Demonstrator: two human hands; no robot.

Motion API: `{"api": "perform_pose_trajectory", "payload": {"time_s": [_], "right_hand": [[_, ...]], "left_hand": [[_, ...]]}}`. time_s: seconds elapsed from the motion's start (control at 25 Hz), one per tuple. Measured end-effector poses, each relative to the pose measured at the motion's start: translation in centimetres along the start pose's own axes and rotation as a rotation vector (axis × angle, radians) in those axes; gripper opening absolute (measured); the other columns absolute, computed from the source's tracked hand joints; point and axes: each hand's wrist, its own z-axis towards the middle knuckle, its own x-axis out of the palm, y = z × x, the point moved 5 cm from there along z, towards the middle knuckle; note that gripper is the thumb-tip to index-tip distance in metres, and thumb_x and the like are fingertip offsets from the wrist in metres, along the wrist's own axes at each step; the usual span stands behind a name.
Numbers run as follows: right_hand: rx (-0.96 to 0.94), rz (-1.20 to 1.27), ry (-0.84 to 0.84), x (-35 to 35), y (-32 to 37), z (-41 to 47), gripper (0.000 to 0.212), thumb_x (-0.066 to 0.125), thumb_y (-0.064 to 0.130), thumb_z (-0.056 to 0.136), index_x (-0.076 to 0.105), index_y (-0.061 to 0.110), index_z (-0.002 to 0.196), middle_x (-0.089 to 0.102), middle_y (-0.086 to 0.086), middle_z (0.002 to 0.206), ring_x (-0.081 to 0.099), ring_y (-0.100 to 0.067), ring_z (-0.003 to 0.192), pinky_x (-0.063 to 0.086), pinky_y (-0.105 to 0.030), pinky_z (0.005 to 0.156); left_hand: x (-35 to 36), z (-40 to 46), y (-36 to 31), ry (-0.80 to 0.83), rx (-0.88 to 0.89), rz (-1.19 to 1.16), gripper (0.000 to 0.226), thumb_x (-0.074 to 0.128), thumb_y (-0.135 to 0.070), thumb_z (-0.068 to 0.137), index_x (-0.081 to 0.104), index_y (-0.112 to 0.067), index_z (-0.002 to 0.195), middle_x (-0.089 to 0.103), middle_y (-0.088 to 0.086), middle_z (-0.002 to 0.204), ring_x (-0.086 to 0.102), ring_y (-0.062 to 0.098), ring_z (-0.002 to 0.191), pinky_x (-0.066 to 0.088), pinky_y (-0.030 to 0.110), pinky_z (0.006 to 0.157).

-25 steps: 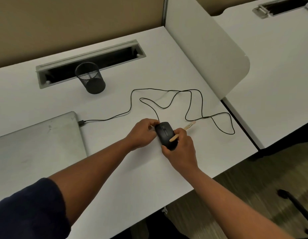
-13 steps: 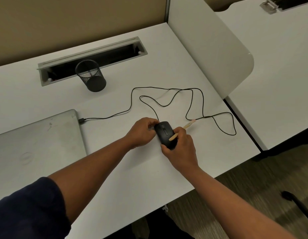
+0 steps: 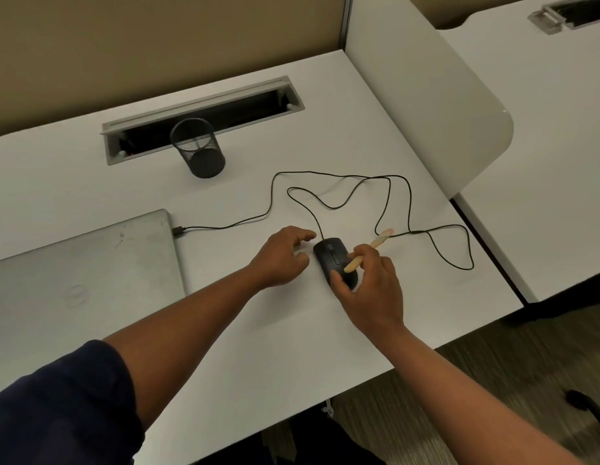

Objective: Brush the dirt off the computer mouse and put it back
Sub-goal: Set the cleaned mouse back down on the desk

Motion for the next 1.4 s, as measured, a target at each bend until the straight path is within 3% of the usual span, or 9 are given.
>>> {"api": "perform_pose_trajectory", "payload": {"time_s": [0.12,0.24,0.36,0.52,0.72,0.84,0.96,1.08,1.4], "right_hand": [[-0.099,0.104,-0.096,-1.1,2.6,1.0,0.038,0.066,0.040,0.094,0.065,0.009,0.116,0.061,0.006,0.089,0.054,-0.018,0.082,0.048,-0.033,0.063],[-0.182,0.211,-0.097,-1.3,6.5,2.9,0.042,0.054,0.043,0.097,0.071,0.008,0.112,0.056,0.014,0.077,0.051,-0.016,0.078,0.041,-0.025,0.069],[-0.278,0.313,-0.065,-0.6,10.8,5.7,0.044,0.055,0.041,0.098,0.075,0.006,0.117,0.070,0.000,0.086,0.057,-0.014,0.078,0.043,-0.018,0.075],[-0.268,0.437,-0.011,1.8,15.8,10.3,0.040,0.063,0.040,0.099,0.075,0.008,0.120,0.066,-0.003,0.100,0.061,0.011,0.085,0.042,-0.004,0.076],[-0.272,0.484,-0.045,5.8,20.6,15.6,0.020,0.069,0.029,0.101,0.069,0.012,0.111,0.067,0.009,0.083,0.063,-0.004,0.073,0.052,-0.017,0.067],[-0.288,0.439,-0.081,7.8,22.1,18.3,0.013,0.070,0.026,0.100,0.068,0.015,0.104,0.063,0.017,0.077,0.061,-0.003,0.068,0.048,-0.017,0.061],[-0.303,0.353,-0.052,10.5,23.1,20.2,0.019,0.072,0.030,0.099,0.069,0.013,0.106,0.069,0.008,0.082,0.065,-0.007,0.071,0.048,-0.015,0.063],[-0.290,0.239,0.014,13.6,23.6,21.5,0.023,0.071,0.034,0.100,0.069,0.014,0.112,0.076,-0.001,0.094,0.070,-0.018,0.083,0.055,-0.029,0.068],[-0.231,-0.122,0.085,19.0,24.1,23.6,0.030,0.066,0.040,0.102,0.069,0.019,0.123,0.075,-0.010,0.107,0.060,-0.020,0.089,0.048,-0.029,0.067]], "left_hand": [[-2.8,-1.3,1.4,-0.124,0.000,0.071,0.050,0.066,-0.006,0.096,0.064,-0.018,0.145,0.061,0.000,0.145,0.060,0.019,0.128,0.046,0.026,0.102],[-6.5,-3.4,3.8,-0.256,0.000,0.181,0.045,0.069,-0.007,0.095,0.068,-0.013,0.139,0.064,0.005,0.142,0.058,0.027,0.131,0.045,0.039,0.112],[-10.7,-5.5,7.3,-0.397,-0.053,0.287,0.045,0.073,-0.010,0.094,0.070,-0.012,0.139,0.064,0.009,0.143,0.058,0.033,0.131,0.043,0.046,0.112],[-15.6,-6.9,12.5,-0.430,-0.162,0.383,0.045,0.071,-0.017,0.094,0.069,-0.015,0.139,0.062,0.006,0.146,0.056,0.032,0.134,0.040,0.044,0.110],[-19.9,-6.5,16.0,-0.482,-0.089,0.437,0.038,0.057,-0.025,0.100,0.074,-0.011,0.130,0.070,0.011,0.132,0.064,0.042,0.117,0.050,0.049,0.097],[-20.9,-5.6,16.9,-0.525,0.000,0.429,0.031,0.059,-0.025,0.103,0.080,-0.010,0.121,0.073,0.011,0.120,0.065,0.043,0.105,0.052,0.050,0.089],[-21.5,-4.3,17.9,-0.560,0.044,0.416,0.020,0.064,-0.020,0.104,0.081,-0.014,0.115,0.072,0.007,0.112,0.063,0.040,0.096,0.048,0.046,0.084],[-21.7,-3.5,18.7,-0.583,0.092,0.380,0.023,0.060,-0.025,0.098,0.080,-0.016,0.106,0.072,0.002,0.105,0.063,0.037,0.089,0.048,0.045,0.080],[-21.5,-3.3,19.5,-0.621,0.097,0.321,0.033,0.050,-0.035,0.096,0.078,-0.019,0.099,0.068,-0.003,0.098,0.060,0.031,0.086,0.048,0.044,0.081]]}}
